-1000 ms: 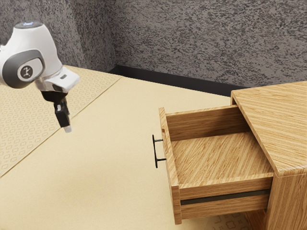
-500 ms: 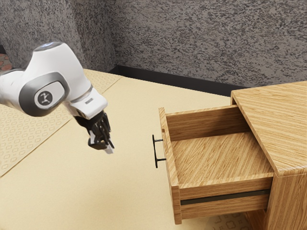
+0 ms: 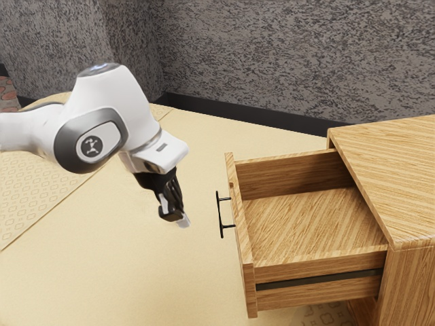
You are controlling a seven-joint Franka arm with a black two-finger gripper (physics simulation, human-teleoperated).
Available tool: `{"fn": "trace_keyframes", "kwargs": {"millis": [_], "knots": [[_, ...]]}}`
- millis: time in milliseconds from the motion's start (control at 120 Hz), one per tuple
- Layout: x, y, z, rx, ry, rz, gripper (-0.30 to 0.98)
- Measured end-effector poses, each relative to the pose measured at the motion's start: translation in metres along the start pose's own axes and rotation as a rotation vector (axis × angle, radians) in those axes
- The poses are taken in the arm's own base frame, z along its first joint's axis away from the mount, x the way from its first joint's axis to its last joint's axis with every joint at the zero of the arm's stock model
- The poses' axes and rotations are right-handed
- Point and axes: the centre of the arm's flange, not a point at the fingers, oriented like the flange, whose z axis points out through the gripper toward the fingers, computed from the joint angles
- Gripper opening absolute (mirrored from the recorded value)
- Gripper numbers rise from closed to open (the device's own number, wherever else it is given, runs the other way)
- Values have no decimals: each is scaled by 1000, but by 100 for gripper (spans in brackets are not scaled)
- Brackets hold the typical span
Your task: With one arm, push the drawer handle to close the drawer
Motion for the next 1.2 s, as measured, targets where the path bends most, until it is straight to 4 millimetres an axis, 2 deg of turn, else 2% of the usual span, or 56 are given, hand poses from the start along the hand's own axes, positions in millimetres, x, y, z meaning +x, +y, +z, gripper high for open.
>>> {"fn": "trace_keyframes", "kwargs": {"millis": [83, 317, 642, 825, 983, 1200], "knots": [[8, 11, 3, 0, -6, 0, -10], [34, 14, -5, 12, 14, -24, -10], [52, -1, 7, 17, -8, -65, -10], [66, 16, 1, 26, 3, -33, -10], [75, 14, -8, 47, 17, -28, -10], [90, 9, -1, 46, 10, -28, -10]]}}
